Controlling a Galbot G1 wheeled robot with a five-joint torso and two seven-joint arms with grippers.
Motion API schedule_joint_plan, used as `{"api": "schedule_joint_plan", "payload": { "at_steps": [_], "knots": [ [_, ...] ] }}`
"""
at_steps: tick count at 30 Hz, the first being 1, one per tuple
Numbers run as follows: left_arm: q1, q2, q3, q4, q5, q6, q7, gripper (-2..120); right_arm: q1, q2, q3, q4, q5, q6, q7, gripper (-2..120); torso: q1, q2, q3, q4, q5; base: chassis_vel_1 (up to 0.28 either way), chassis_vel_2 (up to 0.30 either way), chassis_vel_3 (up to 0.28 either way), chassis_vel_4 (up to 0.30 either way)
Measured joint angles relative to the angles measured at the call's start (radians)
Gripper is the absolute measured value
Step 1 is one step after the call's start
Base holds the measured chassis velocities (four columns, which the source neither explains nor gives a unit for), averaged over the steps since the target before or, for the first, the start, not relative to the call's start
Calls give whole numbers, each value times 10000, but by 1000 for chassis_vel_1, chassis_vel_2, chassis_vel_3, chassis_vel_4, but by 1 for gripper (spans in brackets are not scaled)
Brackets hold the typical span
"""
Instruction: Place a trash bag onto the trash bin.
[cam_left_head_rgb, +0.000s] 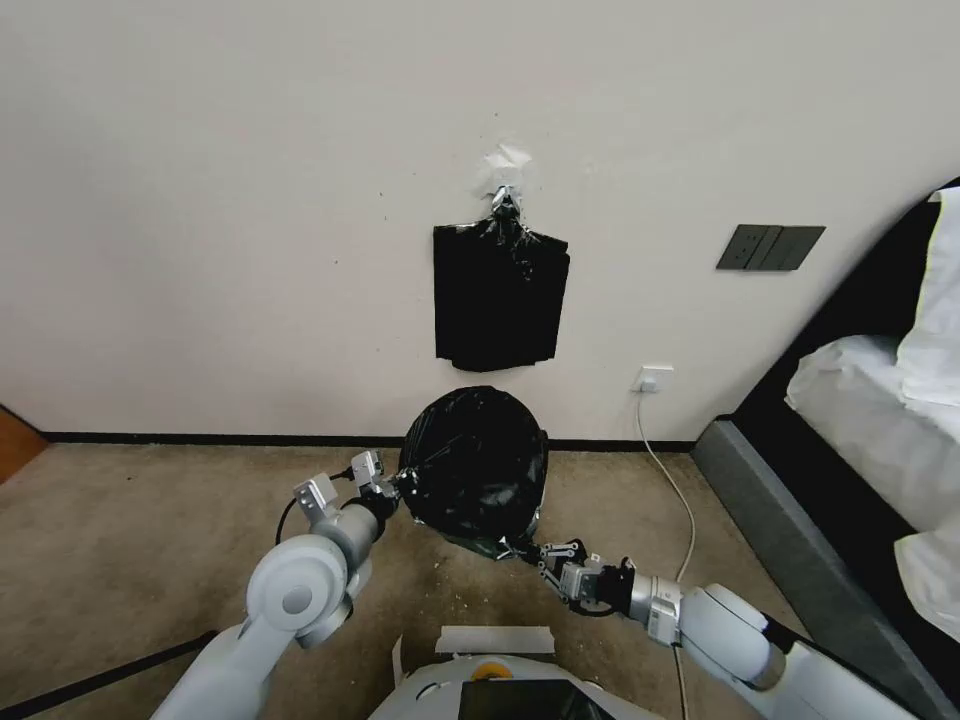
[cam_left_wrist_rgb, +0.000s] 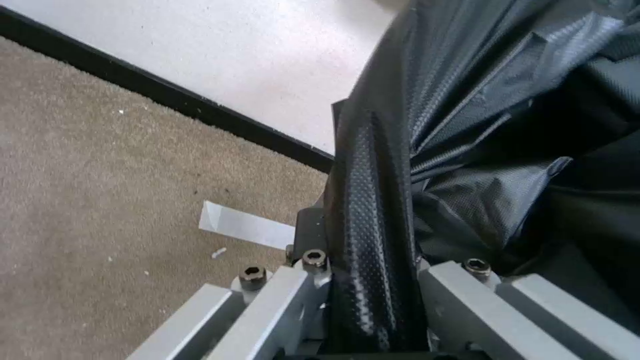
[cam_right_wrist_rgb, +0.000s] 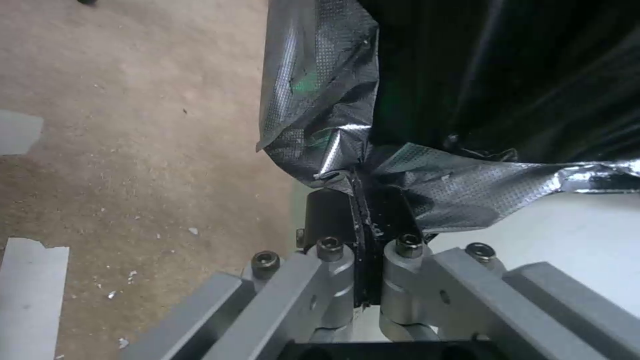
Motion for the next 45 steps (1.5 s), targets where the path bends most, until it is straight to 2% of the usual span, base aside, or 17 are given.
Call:
{"api": "schedule_joint_plan", "payload": {
  "at_steps": [10, 12, 13, 16, 17, 20, 24, 26, 27, 30, 33, 34, 37, 39, 40, 43, 45],
  "knots": [
    [342, -51, -209, -169, 29, 15, 28, 1, 64, 337, -300, -245, -64, -265, 504, 2, 0, 0, 0, 0, 0, 0, 0, 0, 0],
    [287, -69, -226, -130, 41, -19, 36, 1, -54, 338, -262, -224, -59, -251, 510, 11, 0, 0, 0, 0, 1, 0, 0, 0, 0],
    [287, -69, -226, -130, 41, -19, 36, 1, -54, 338, -262, -224, -59, -251, 510, 11, 0, 0, 0, 0, 1, 0, 0, 0, 0],
    [151, -69, -293, 69, 71, -158, 38, 1, -361, 296, -53, -240, -9, -157, 510, 28, 0, 0, 0, -1, 0, 0, 0, 0, 0],
    [151, -69, -293, 69, 71, -158, 38, 1, -361, 296, -53, -240, -9, -157, 510, 28, 0, 0, 0, -1, 0, 0, 0, 0, 0],
    [29, 2, -351, 194, 78, -231, 50, 1, -669, 241, 166, -272, 107, -26, 510, 41, 0, 0, 0, -1, 0, 0, 0, 0, 0],
    [-87, 37, -354, 310, 124, -300, 65, 1, -913, 233, 286, -130, 207, 12, 523, 51, 0, 0, 0, -1, 1, 0, 0, 0, 0],
    [-265, 45, -234, 519, 462, -474, 159, 1, -1375, 199, 511, 315, 467, -17, 662, 64, 0, 0, 0, -1, 1, 0, 0, 0, 0],
    [-265, 45, -234, 519, 462, -474, 159, 1, -1375, 199, 511, 315, 467, -17, 662, 64, 0, 0, 0, -1, 1, 0, 0, 0, 0],
    [-376, 38, 77, 894, 1651, -831, 532, 1, -2358, 10, 972, 1413, 1307, -392, 788, 79, 0, 0, 0, -2, -1, 0, 0, 0, 0],
    [-397, 11, 228, 1035, 2106, -969, 661, 1, -2722, -68, 1143, 1996, 1621, -607, 859, 84, 0, 0, 0, -3, 0, 0, 0, 0, 0],
    [-366, -18, 400, 1160, 2632, -1127, 836, 1, -3015, -133, 1267, 2607, 1934, -913, 1046, 78, 0, 0, 0, -3, -2, 0, 0, 0, 0],
    [-280, -35, 598, 1236, 3233, -1300, 1083, 1, -3160, -166, 1299, 3223, 2289, -1373, 1404, 71, 0, 0, 0, 0, 0, 0, 0, 0, 0],
    [-173, -64, 824, 1249, 3789, -1435, 1314, 1, -3179, -152, 1203, 3893, 2675, -2210, 2030, 61, 0, 0, 0, 0, 0, 0, 0, 0, 0],
    [-173, -64, 824, 1249, 3789, -1435, 1314, 1, -3179, -152, 1203, 3893, 2675, -2210, 2030, 61, 0, 0, 0, 0, 0, 0, 0, 0, 0],
    [-56, -201, 1215, 1250, 4622, -1492, 1555, 1, -2750, -102, 833, 4651, 3770, -3517, 2893, 47, 0, 0, 0, -2, 0, 0, 0, 0, 0],
    [-35, -248, 1353, 1250, 4855, -1499, 1597, 1, -2484, -122, 735, 4766, 4177, -3886, 3119, 43, -1, 0, 0, -2, 1, 0, 0, 0, 0]
  ]
}}
